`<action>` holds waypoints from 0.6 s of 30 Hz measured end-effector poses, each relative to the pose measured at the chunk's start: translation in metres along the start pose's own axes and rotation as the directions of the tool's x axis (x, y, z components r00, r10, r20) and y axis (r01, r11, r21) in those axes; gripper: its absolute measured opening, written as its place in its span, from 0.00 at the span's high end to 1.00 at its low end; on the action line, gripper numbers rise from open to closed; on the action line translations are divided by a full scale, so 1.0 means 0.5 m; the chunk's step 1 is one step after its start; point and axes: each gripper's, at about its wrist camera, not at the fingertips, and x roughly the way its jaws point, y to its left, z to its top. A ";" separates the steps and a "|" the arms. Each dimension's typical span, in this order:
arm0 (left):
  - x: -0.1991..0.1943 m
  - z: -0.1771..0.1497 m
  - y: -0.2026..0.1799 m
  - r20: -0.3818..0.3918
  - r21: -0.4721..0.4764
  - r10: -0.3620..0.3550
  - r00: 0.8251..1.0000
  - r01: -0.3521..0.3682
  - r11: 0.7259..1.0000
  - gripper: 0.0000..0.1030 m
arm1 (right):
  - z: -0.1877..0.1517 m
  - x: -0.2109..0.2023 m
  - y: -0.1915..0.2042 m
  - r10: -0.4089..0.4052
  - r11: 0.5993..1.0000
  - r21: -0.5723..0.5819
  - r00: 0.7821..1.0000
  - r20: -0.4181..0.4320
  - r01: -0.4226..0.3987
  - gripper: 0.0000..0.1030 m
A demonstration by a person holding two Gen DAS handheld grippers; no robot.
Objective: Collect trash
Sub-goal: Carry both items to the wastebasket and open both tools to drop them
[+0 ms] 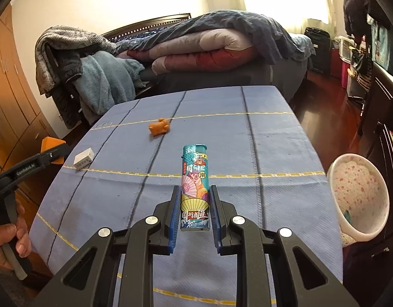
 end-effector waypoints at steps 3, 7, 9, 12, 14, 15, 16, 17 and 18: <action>-0.001 0.011 -0.056 0.014 0.050 -0.033 0.999 0.033 0.998 0.66 | -0.007 -0.014 -0.033 -0.016 0.999 0.029 1.000 0.010 0.016 0.79; 0.008 0.023 -0.146 0.015 0.121 -0.104 0.994 0.102 0.987 0.66 | -0.013 -0.028 -0.077 -0.046 0.997 0.061 0.999 0.019 0.044 0.79; 0.014 0.026 -0.183 0.011 0.147 -0.138 0.990 0.135 0.980 0.66 | -0.016 -0.034 -0.103 -0.059 0.995 0.080 0.998 0.021 0.057 0.79; 0.024 0.031 -0.250 0.004 0.194 -0.193 0.981 0.189 0.963 0.66 | -0.018 -0.045 -0.143 -0.084 0.991 0.108 0.996 0.026 0.081 0.79; 0.032 0.033 -0.299 -0.003 0.229 -0.221 0.975 0.216 0.949 0.66 | -0.020 -0.053 -0.172 -0.104 0.987 0.130 0.994 0.030 0.099 0.79; 0.036 0.033 -0.319 -0.006 0.243 -0.234 0.972 0.229 0.943 0.66 | -0.022 -0.056 -0.184 -0.113 0.985 0.138 0.993 0.032 0.107 0.79; 0.040 0.034 -0.345 -0.011 0.260 -0.251 0.968 0.245 0.934 0.66 | -0.024 -0.060 -0.200 -0.123 0.982 0.150 0.992 0.034 0.116 0.79; 0.044 0.034 -0.368 -0.016 0.274 -0.266 0.964 0.260 0.926 0.66 | -0.025 -0.065 -0.216 -0.134 0.979 0.162 0.990 0.036 0.126 0.79; 0.049 0.034 -0.388 -0.019 0.285 -0.280 0.960 0.274 0.919 0.66 | -0.026 -0.068 -0.230 -0.143 0.976 0.171 0.989 0.037 0.135 0.79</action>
